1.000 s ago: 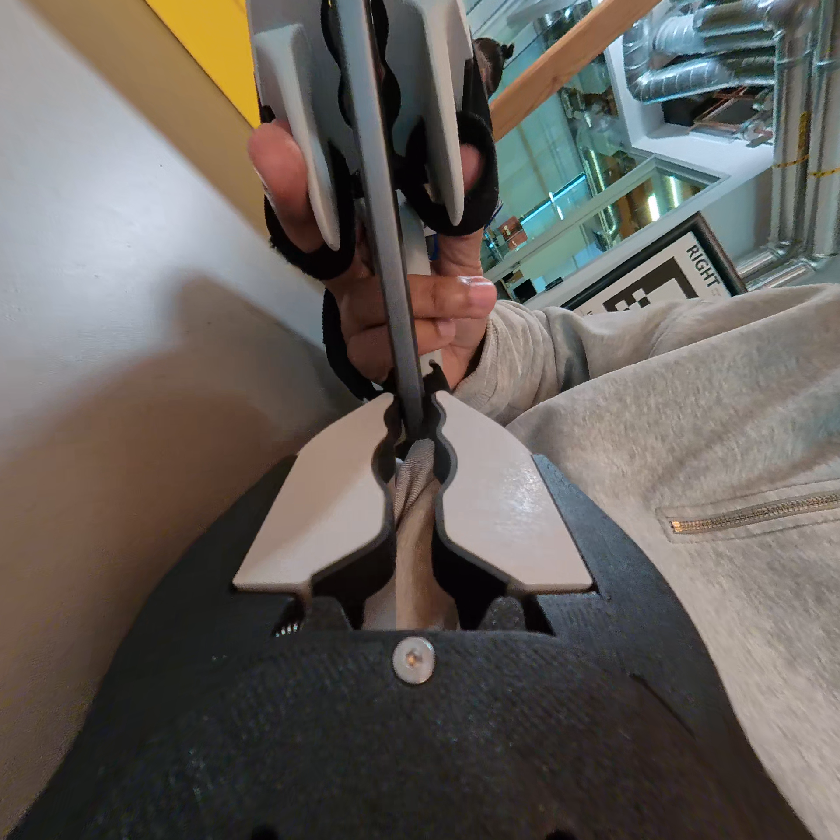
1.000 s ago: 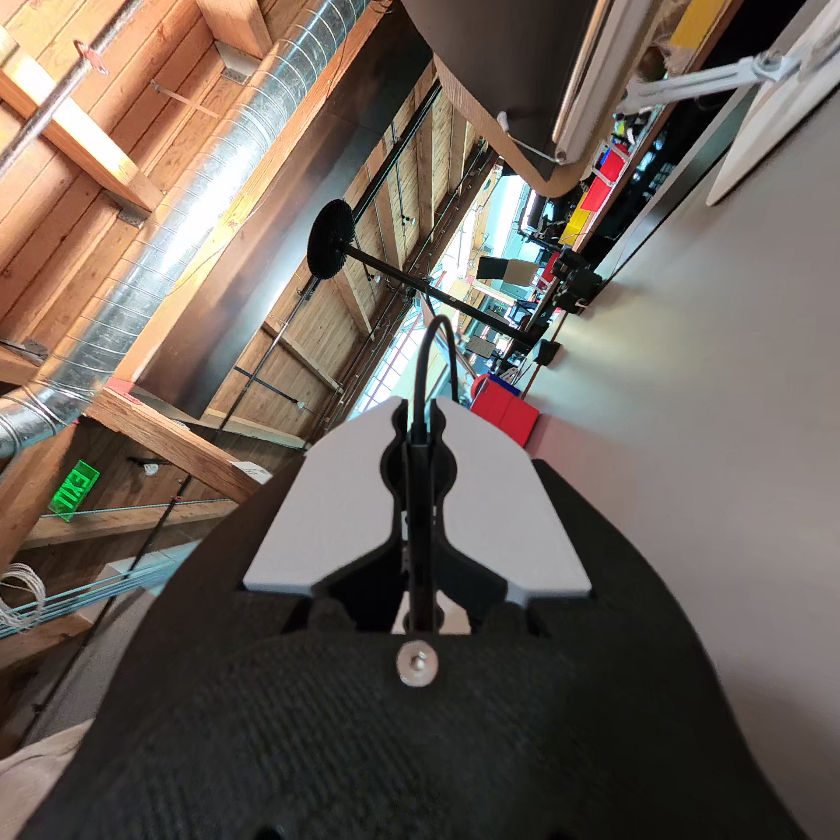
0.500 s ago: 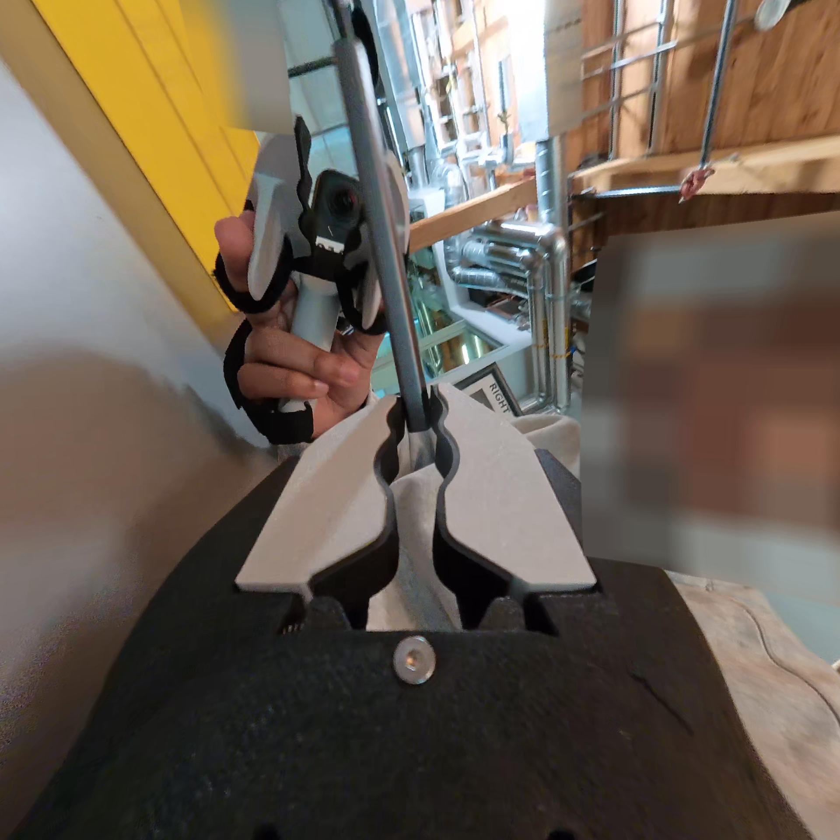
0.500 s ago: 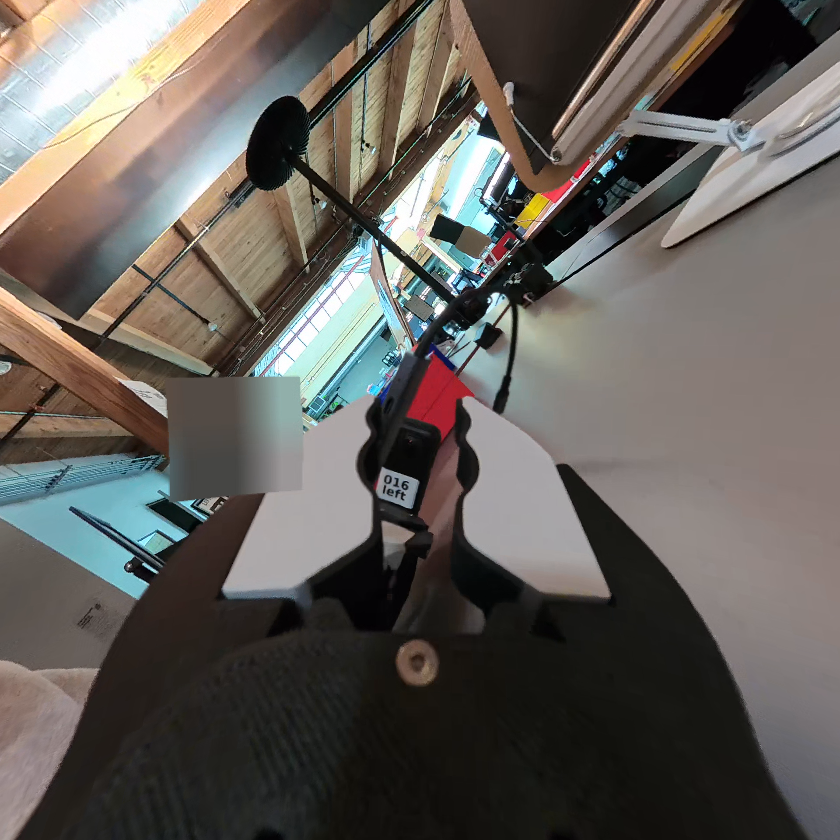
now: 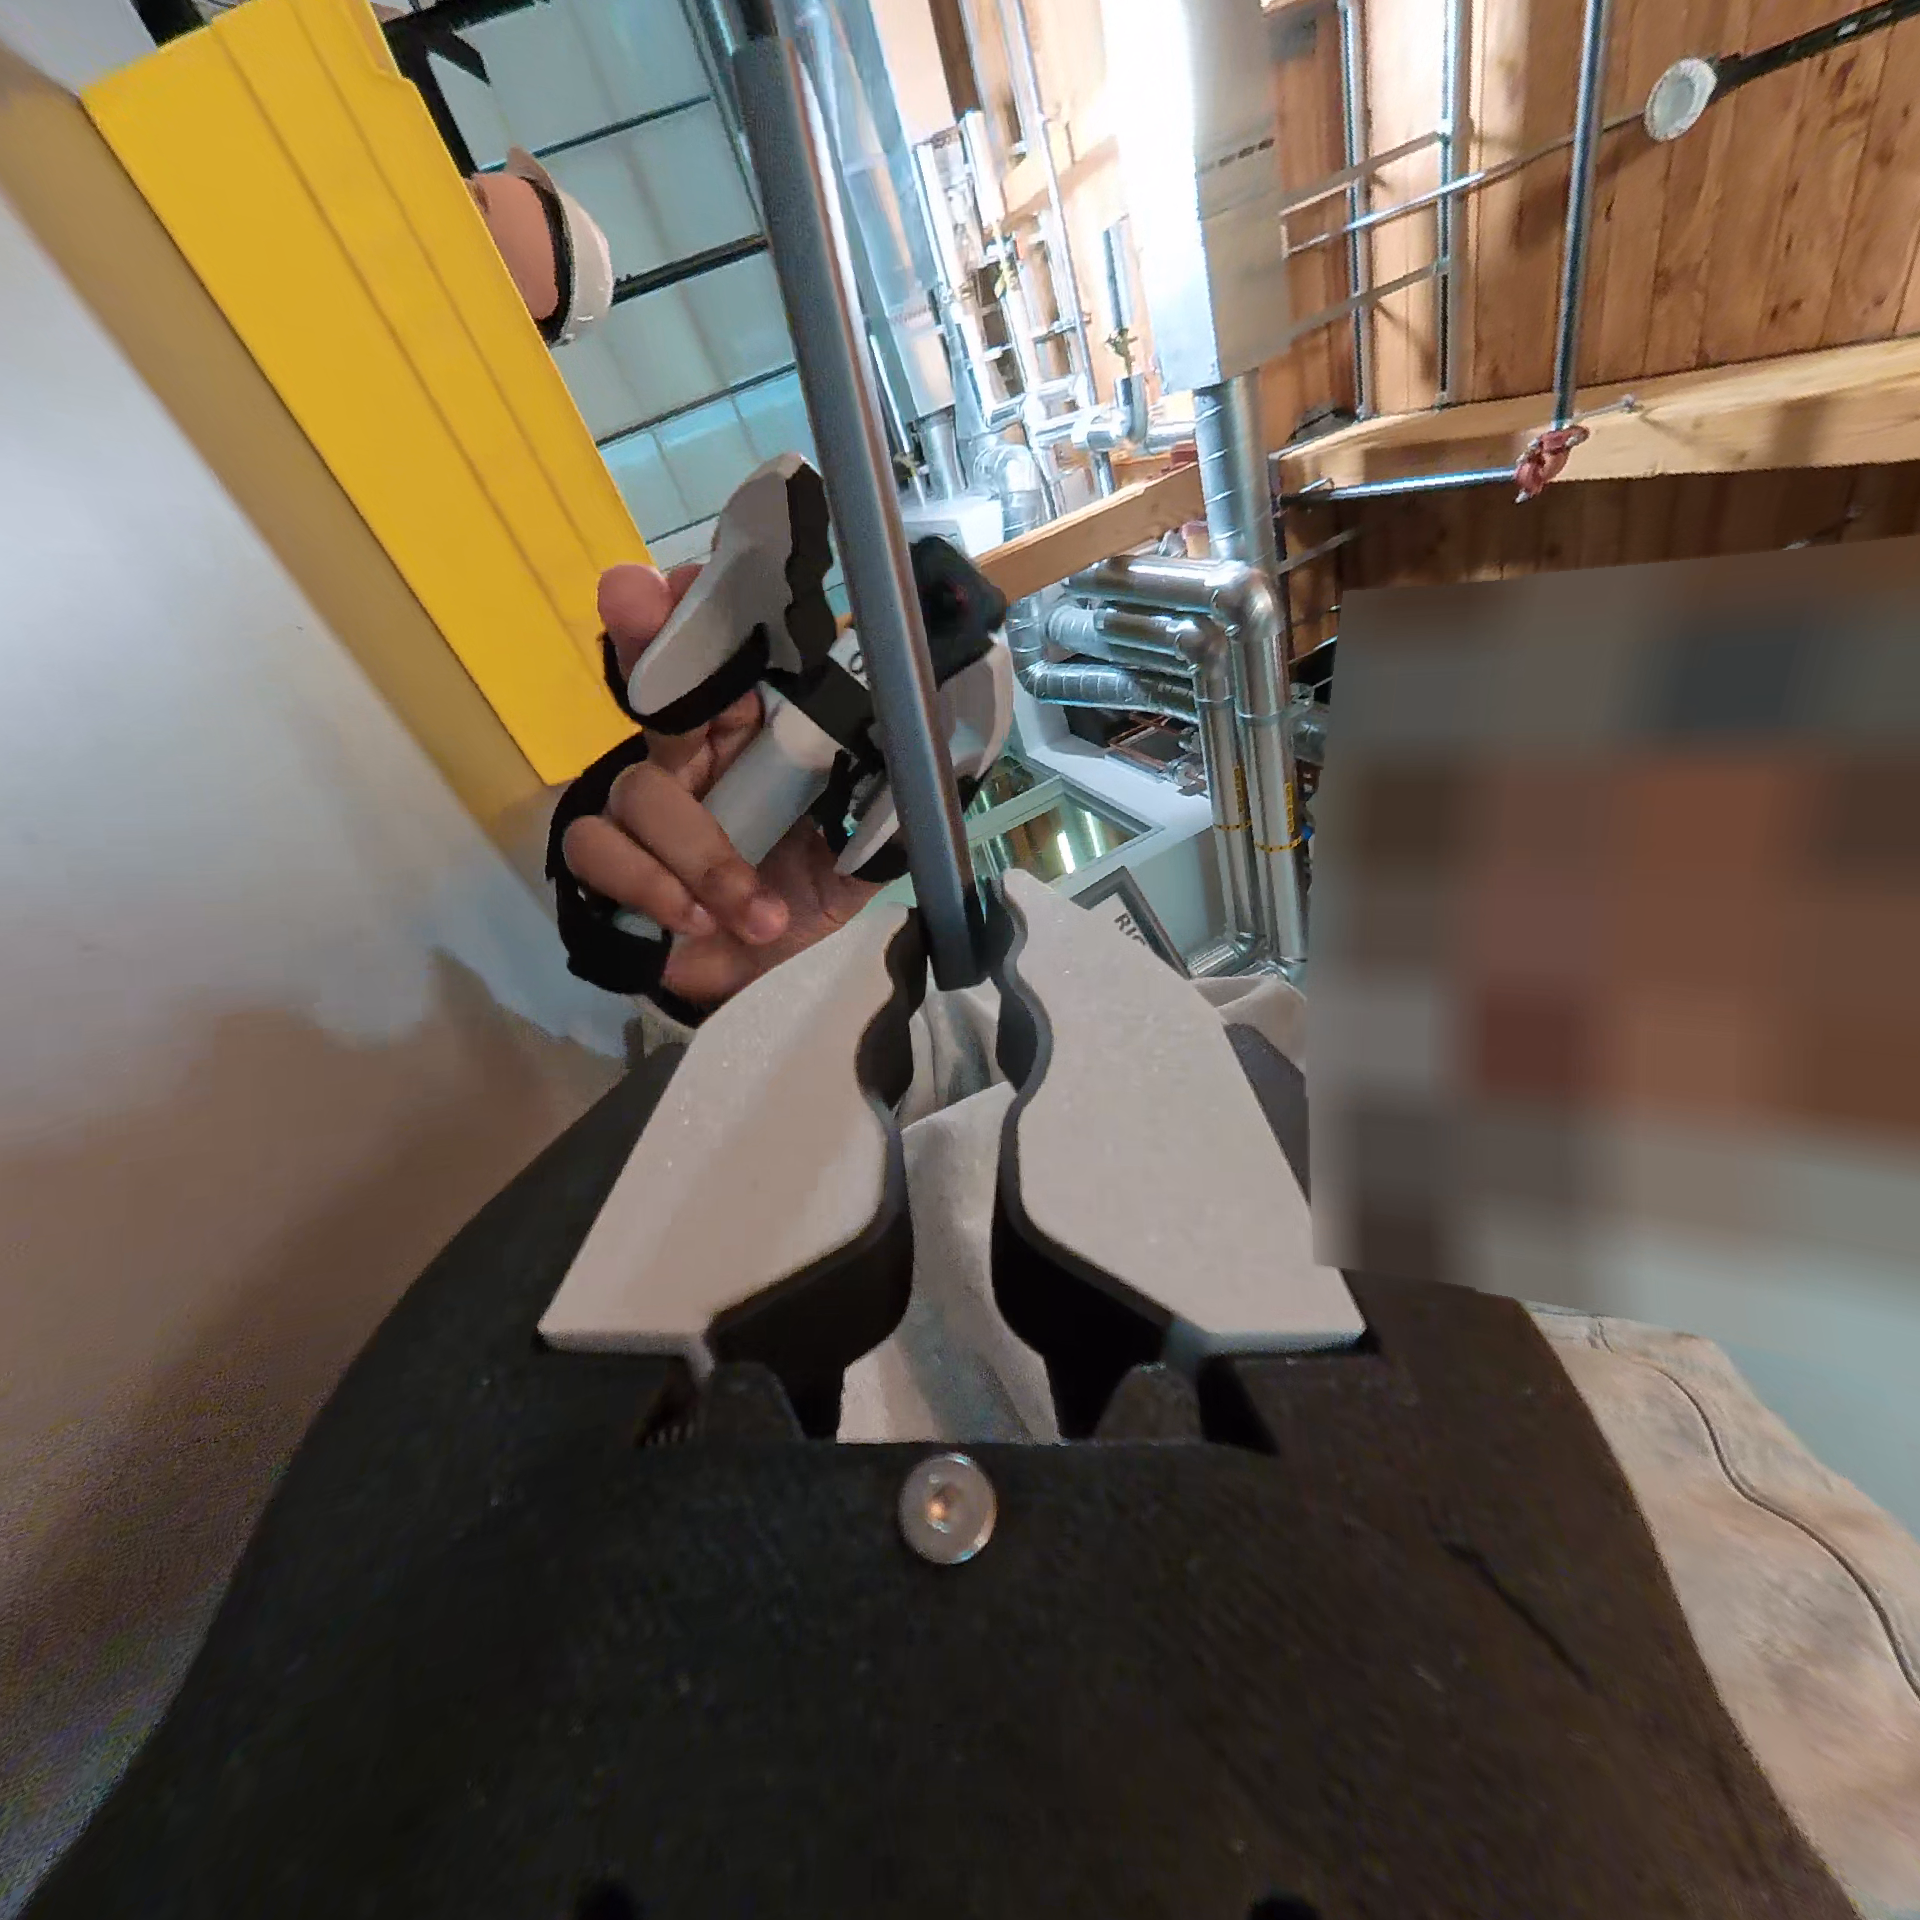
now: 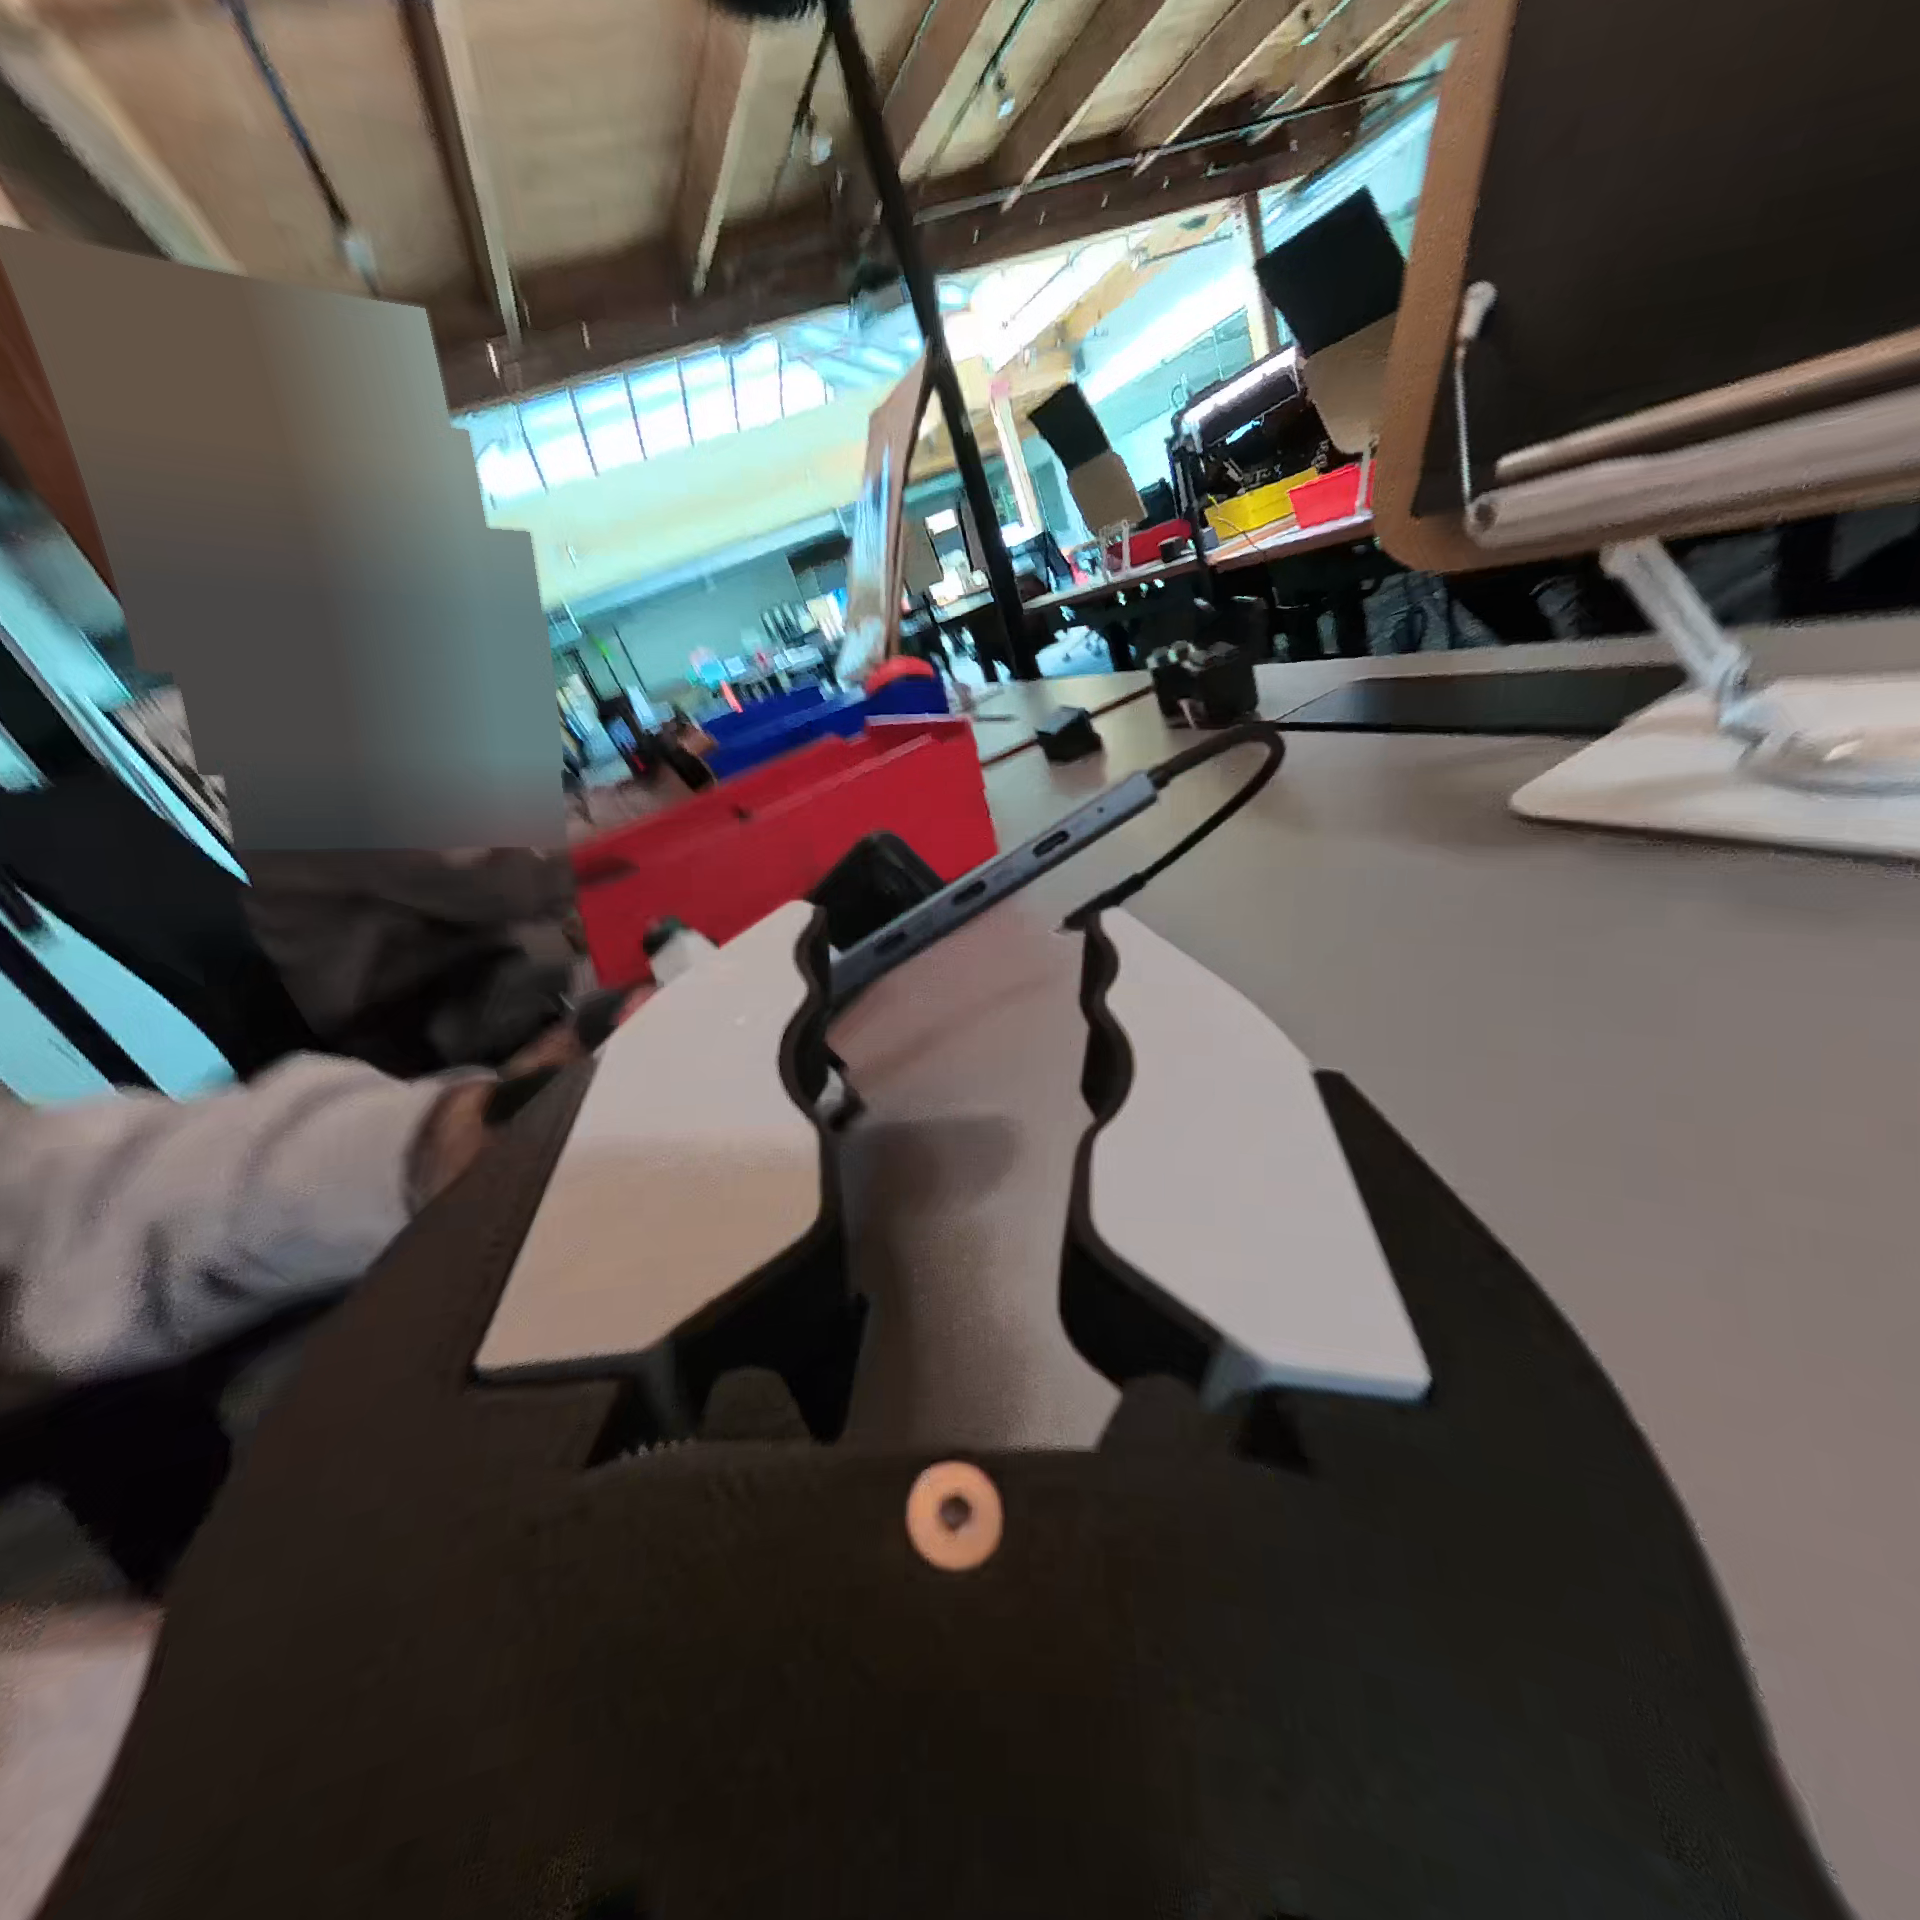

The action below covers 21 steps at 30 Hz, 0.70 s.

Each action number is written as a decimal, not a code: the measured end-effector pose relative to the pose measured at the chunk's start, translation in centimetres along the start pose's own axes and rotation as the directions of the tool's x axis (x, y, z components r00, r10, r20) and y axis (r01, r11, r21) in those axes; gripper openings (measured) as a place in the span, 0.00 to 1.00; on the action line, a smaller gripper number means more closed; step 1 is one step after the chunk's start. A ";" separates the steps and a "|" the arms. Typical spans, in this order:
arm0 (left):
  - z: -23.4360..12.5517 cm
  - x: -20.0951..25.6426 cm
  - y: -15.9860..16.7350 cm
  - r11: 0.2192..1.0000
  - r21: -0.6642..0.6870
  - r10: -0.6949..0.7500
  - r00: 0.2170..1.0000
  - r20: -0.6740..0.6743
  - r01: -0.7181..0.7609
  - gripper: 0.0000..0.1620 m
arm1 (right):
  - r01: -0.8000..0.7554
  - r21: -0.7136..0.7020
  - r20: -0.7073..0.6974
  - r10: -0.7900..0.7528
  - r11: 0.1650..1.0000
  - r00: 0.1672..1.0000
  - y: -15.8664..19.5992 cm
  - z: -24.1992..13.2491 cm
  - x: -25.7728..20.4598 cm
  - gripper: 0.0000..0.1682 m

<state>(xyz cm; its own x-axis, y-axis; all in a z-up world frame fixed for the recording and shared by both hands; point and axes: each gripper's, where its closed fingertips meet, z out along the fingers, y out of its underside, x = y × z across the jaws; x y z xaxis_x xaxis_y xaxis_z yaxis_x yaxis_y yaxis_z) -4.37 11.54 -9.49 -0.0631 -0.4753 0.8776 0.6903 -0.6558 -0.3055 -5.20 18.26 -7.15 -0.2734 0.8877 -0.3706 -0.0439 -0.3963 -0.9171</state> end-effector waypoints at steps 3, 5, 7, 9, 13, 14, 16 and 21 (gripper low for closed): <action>0.1 -0.2 0.2 1.000 -0.018 0.012 1.000 0.019 -0.012 0.07 | 0.246 -0.083 -0.024 -0.249 0.966 0.968 1.1 0.2 -0.2 0.28; 0.1 -0.4 0.4 1.000 -0.028 0.016 0.999 0.036 -0.015 0.07 | 0.331 -0.086 -0.037 -0.335 0.940 0.941 1.0 0.1 -0.4 0.28; 0.1 -0.8 0.6 0.999 -0.046 0.030 0.997 0.069 -0.027 0.07 | 0.404 -0.082 -0.031 -0.407 0.911 0.913 0.8 -0.1 -0.8 0.28; 0.1 -1.2 0.8 0.997 -0.067 0.053 0.993 0.103 -0.046 0.08 | 0.465 -0.097 -0.025 -0.469 0.880 0.883 0.9 -0.2 -0.8 0.27; 0.1 -1.5 0.9 0.994 -0.083 0.086 0.987 0.138 -0.075 0.08 | 0.461 -0.107 -0.036 -0.466 0.881 0.884 1.0 -0.4 -0.4 0.27; 0.1 -1.6 0.9 0.993 -0.086 0.092 0.985 0.147 -0.080 0.07 | 0.447 -0.107 -0.037 -0.452 0.888 0.891 1.0 -0.4 -0.3 0.27; 0.0 -1.7 1.0 0.991 -0.102 0.098 0.981 0.166 -0.082 0.07 | 0.442 -0.113 -0.045 -0.449 0.890 0.893 1.1 -0.4 -0.1 0.27; -0.1 -2.3 2.4 0.976 -0.208 0.103 0.972 0.210 -0.058 0.07 | 0.573 -0.134 -0.028 -0.581 0.809 0.814 1.3 -0.5 0.0 0.36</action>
<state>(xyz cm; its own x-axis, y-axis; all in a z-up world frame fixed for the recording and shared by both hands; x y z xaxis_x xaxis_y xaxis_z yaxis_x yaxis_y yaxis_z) -2.63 10.99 -12.33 0.1608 -0.4066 0.8993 0.5274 -0.7348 -0.4265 -4.77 17.92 -8.39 -0.1697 0.9590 0.2270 -0.0635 0.2192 -0.9736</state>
